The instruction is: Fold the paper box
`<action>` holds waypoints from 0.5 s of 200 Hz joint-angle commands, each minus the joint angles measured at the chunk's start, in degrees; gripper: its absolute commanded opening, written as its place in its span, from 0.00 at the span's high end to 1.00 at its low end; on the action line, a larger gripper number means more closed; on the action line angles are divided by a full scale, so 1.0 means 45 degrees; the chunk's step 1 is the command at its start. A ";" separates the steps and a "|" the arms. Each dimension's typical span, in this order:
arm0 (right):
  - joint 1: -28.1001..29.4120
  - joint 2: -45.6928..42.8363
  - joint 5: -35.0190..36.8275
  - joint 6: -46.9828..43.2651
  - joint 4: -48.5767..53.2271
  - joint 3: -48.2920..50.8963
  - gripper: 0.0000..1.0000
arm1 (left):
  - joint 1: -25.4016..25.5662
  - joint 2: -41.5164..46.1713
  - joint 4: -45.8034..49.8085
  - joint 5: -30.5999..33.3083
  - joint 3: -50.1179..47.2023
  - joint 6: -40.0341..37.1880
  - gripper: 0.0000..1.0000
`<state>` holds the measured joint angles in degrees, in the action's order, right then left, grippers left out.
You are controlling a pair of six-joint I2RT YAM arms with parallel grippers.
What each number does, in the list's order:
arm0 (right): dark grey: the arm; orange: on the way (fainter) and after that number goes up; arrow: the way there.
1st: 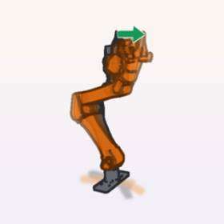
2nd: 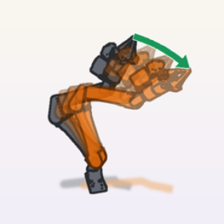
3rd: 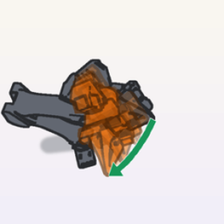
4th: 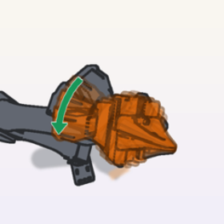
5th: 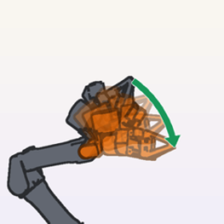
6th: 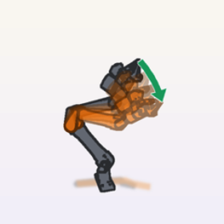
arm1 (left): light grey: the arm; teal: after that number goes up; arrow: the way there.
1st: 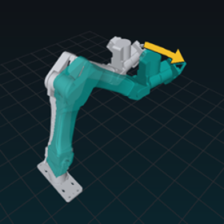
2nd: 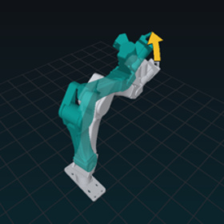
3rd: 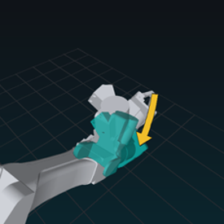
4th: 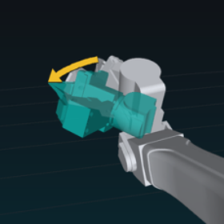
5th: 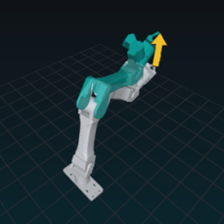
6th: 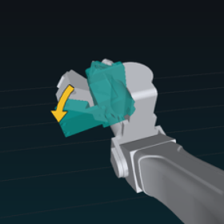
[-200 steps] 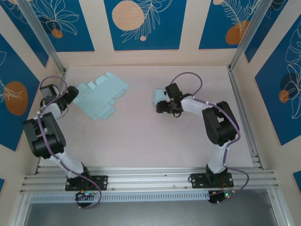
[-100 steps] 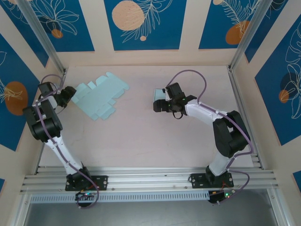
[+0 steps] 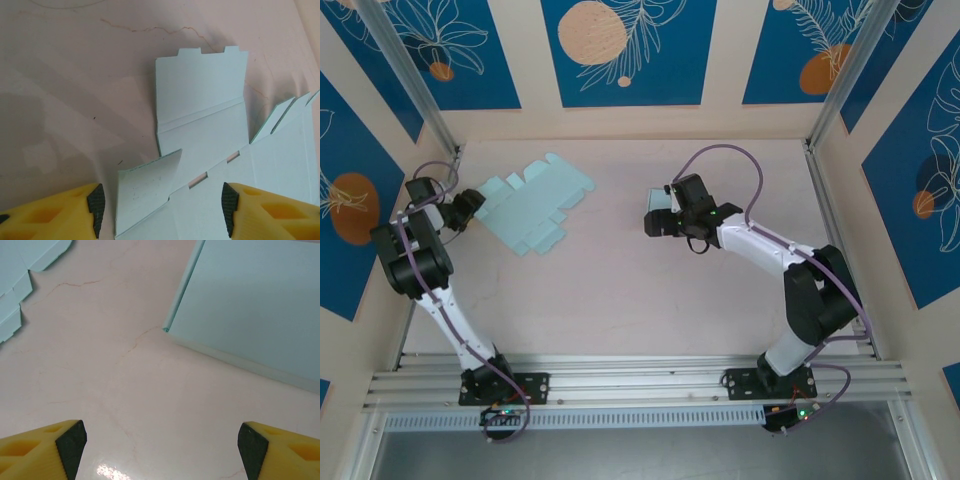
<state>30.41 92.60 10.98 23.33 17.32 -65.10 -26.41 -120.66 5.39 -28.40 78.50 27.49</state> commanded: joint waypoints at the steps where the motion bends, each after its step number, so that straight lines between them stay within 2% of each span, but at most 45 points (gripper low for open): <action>1: 0.0098 -0.0362 0.0288 -0.0200 0.0233 -0.0006 0.19 | 0.0319 -0.0418 0.0441 -0.0064 0.0407 -0.0339 0.41; 18: 0.0129 -0.0362 0.0277 -0.0222 0.0233 -0.0063 0.19 | 0.0540 -0.0432 0.0399 -0.0075 0.0466 -0.0367 0.54; 50: 0.0224 -0.0362 0.0388 -0.0335 0.0362 -0.0177 0.19 | 0.0719 -0.0149 -0.0378 -0.0265 0.0042 -0.0155 0.91; 61: 0.0243 -0.0353 0.0462 -0.0356 0.0461 -0.0200 0.19 | 0.0740 0.0022 -0.0827 -0.0408 -0.0193 -0.0075 0.99; 100: 0.0228 -0.0287 0.0587 -0.0380 0.0408 -0.0122 0.19 | 0.0978 0.0960 -0.2643 -0.0995 -0.1006 -0.0321 1.00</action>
<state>31.18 92.40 12.53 22.48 18.31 -65.12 -22.92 -121.16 0.01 -29.85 76.07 27.03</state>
